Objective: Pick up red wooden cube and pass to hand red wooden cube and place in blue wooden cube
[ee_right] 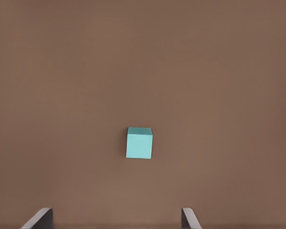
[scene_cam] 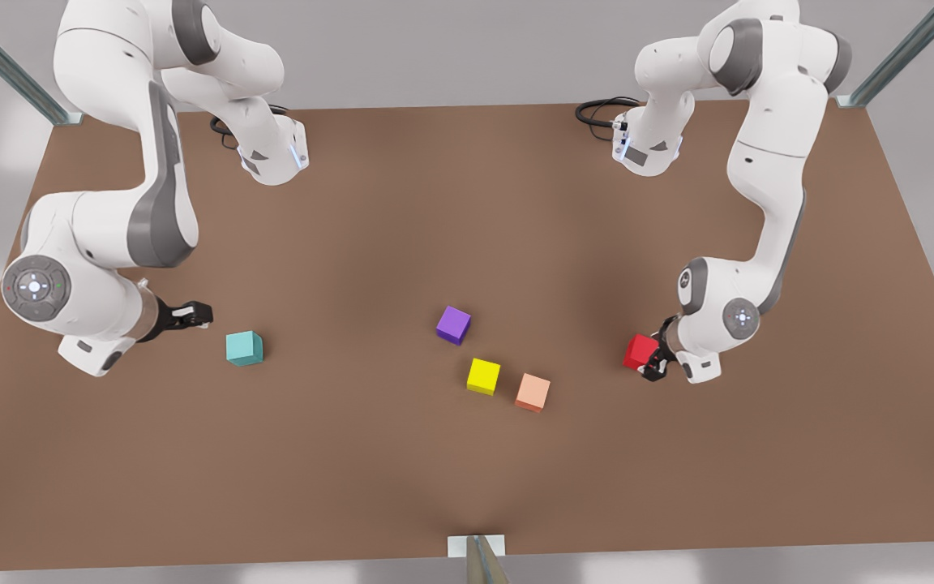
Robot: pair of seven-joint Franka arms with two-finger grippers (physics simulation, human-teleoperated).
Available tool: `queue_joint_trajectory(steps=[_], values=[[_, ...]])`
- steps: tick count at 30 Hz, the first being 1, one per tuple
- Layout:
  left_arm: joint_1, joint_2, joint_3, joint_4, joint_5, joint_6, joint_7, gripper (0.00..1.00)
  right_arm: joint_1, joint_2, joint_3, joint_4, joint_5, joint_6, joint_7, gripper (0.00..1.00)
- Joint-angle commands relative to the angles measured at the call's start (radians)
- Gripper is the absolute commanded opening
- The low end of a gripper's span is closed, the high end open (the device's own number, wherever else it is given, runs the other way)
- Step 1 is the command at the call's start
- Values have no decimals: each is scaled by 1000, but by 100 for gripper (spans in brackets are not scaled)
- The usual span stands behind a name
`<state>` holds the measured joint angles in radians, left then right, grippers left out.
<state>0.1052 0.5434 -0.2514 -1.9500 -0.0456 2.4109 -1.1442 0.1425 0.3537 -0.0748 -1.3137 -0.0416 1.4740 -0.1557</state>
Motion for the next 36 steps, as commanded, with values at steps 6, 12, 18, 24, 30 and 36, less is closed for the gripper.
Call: queue_joint_trajectory(steps=[6, 12, 18, 24, 30, 36], values=[[-9, 38, 0, 2, 3, 47, -108, 100, 0, 2, 1, 1, 0, -12, -4, 100], [-2, 56, 4, 3, 3, 70, -103, 97, 0, 5, 1, 1, 0, -12, -2, 100], [-9, 53, 4, 5, 4, 71, -101, 57, 0, 5, 1, 1, 0, -14, -4, 100], [8, 23, -138, 325, 9, -398, 127, 57, 3, 5, 1, 8, 2, -18, -19, 100], [-70, 392, -489, 852, -381, -570, 386, 57, 29, 174, 3, 53, 498, 0, -449, 100], [-131, 515, -540, 913, -499, -392, 923, 53, 35, 402, 32, 120, 1066, 117, -1065, 100]])
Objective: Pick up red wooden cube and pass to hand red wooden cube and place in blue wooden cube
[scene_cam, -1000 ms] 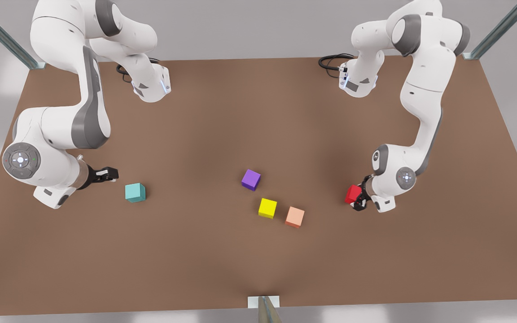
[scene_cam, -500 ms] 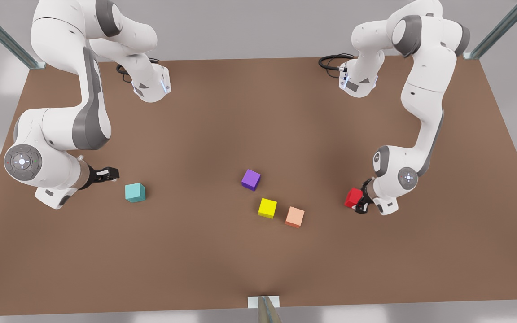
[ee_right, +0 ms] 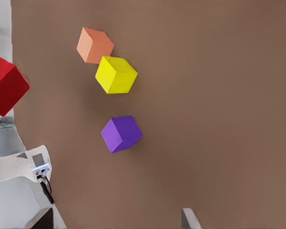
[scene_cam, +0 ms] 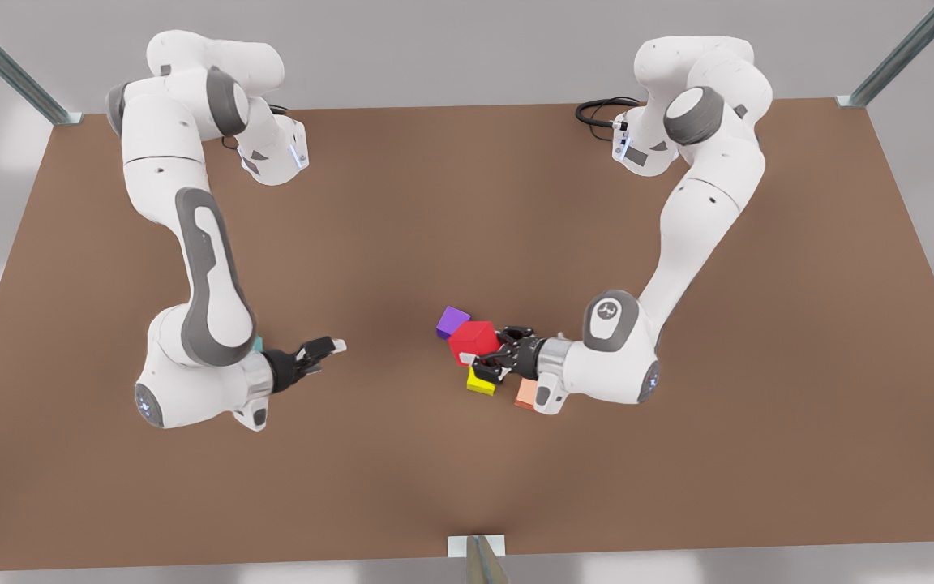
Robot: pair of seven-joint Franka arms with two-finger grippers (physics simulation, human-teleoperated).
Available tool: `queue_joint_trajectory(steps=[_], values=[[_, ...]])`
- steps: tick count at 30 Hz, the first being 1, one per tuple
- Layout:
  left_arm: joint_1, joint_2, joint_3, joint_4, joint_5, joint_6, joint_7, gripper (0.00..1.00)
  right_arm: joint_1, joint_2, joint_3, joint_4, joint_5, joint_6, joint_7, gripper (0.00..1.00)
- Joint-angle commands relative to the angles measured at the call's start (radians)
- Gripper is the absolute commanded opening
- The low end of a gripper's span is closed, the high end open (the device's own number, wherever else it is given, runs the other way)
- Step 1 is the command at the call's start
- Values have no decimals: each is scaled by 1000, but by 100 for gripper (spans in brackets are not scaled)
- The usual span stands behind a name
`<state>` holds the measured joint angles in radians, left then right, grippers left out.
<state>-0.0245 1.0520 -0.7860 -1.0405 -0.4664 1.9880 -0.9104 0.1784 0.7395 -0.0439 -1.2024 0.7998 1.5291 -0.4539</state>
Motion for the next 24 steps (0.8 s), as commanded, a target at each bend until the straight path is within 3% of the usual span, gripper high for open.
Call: queue_joint_trajectory(steps=[1, 3, 4, 7, 9, 13, 24], values=[[0, 6, -6, 3, -78, 31, 781, 53, 0, 17, 1, -11, 300, 62, -870, 100], [6, 6, -4, 2, -80, 28, 912, 53, 0, 21, 1, -11, 340, 100, -1020, 100], [6, 10, -6, 2, -80, 28, 946, 42, 0, 31, 1, -17, 383, 121, -1173, 100], [5, 13, -4, -3, -81, 34, 1130, 43, 12, 41, 1, -45, 421, 308, -1733, 100], [0, 42, -6, -6, -182, 54, 1280, 45, 15, 44, 1, -40, 446, 344, -1878, 100], [-12, 71, -9, -18, -385, 92, 1421, 45, 27, 47, 2, -46, 515, 345, -1954, 100], [9, 98, -4, -39, -465, 146, 1858, 45, 79, 46, 9, -129, 682, 382, -1933, 100]])
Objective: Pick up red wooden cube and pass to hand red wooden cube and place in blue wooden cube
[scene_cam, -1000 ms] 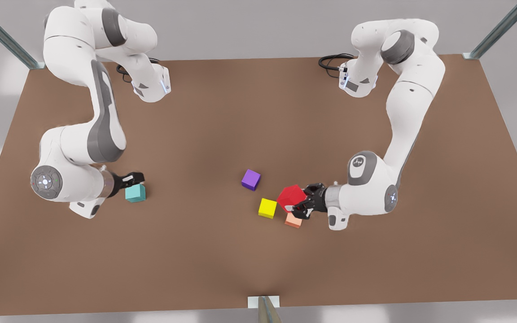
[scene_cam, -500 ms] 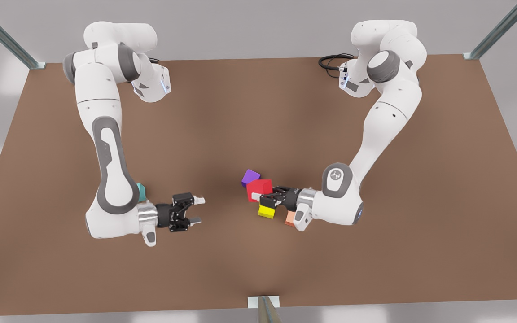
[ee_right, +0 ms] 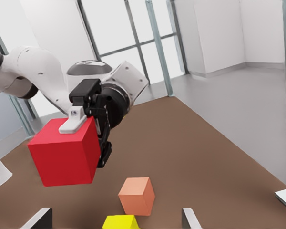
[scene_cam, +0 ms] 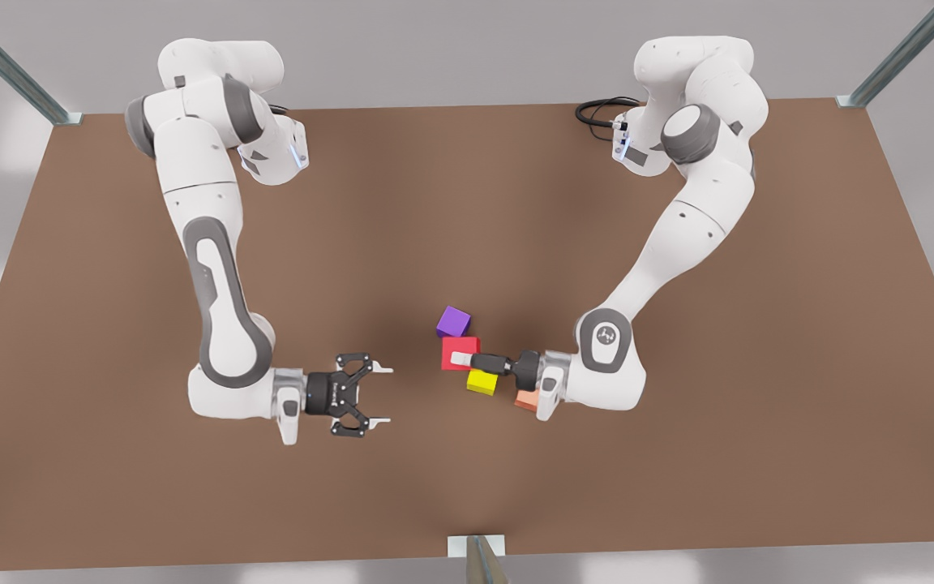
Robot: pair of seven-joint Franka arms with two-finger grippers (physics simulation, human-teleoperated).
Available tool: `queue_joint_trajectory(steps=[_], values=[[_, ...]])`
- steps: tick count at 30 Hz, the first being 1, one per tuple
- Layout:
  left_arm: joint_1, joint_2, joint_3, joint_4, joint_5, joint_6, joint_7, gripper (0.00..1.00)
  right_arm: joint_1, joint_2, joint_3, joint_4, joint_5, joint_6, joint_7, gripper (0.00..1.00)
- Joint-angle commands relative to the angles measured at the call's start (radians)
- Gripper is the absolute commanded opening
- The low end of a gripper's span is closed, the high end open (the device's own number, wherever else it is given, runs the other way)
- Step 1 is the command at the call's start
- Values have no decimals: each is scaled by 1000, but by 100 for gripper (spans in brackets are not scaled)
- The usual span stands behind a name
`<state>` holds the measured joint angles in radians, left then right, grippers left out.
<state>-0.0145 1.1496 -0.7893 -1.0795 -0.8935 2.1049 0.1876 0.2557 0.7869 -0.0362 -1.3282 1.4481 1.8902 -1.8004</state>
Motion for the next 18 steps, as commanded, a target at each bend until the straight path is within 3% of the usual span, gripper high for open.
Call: queue_joint_trajectory(steps=[1, 18], values=[[-4, 4, -1, 1, -73, 44, 760, 45, 10, -1, 1, -3, 44, 23, -586, 100], [-24, 22, 1, 0, -154, 83, 529, 46, 57, 6, 38, -66, 86, -2, -517, 100]])
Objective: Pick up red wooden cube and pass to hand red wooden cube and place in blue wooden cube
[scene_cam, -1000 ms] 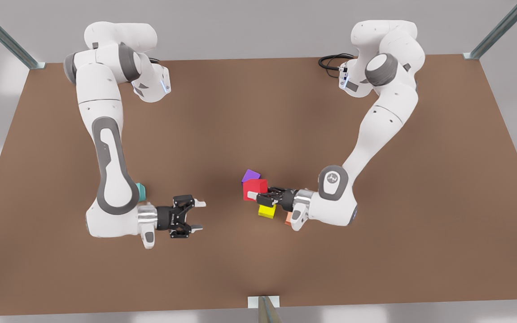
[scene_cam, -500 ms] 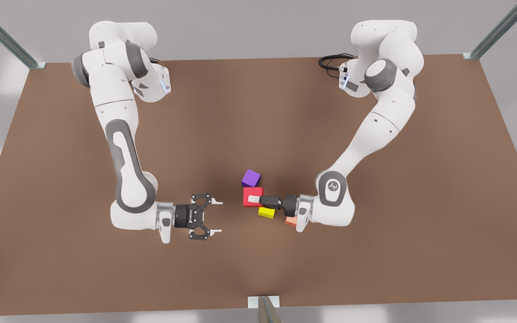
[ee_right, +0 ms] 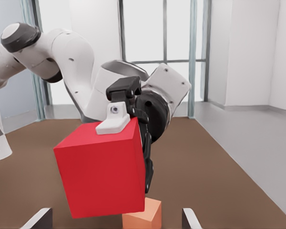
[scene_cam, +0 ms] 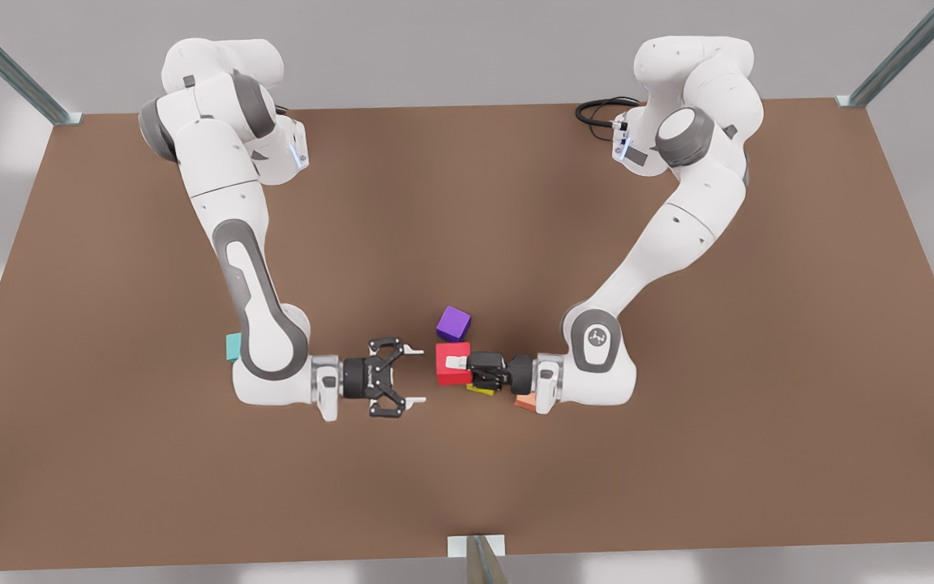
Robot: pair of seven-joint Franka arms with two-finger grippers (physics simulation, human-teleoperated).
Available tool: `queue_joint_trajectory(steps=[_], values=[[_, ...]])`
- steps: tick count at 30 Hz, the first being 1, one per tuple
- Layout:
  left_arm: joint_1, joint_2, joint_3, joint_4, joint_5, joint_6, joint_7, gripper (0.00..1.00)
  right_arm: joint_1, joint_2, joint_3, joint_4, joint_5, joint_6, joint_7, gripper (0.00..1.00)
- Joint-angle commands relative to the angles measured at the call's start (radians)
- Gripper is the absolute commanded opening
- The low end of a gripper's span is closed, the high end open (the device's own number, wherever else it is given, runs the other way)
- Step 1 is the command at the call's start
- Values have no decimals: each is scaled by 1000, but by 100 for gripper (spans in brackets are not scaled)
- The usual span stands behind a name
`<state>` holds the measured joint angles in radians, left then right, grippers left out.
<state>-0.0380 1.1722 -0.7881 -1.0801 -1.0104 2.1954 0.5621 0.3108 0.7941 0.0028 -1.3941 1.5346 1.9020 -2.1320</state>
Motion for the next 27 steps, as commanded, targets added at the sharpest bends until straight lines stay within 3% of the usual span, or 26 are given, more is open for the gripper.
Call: queue_joint_trajectory(steps=[1, 27], values=[[0, 1, 0, 0, -39, -10, 144, 46, 2, 1, 5, 0, -1, -14, -186, 100], [-36, 14, 0, 14, -40, 35, 110, 49, 33, 7, 43, 9, 33, 11, -134, 100]])
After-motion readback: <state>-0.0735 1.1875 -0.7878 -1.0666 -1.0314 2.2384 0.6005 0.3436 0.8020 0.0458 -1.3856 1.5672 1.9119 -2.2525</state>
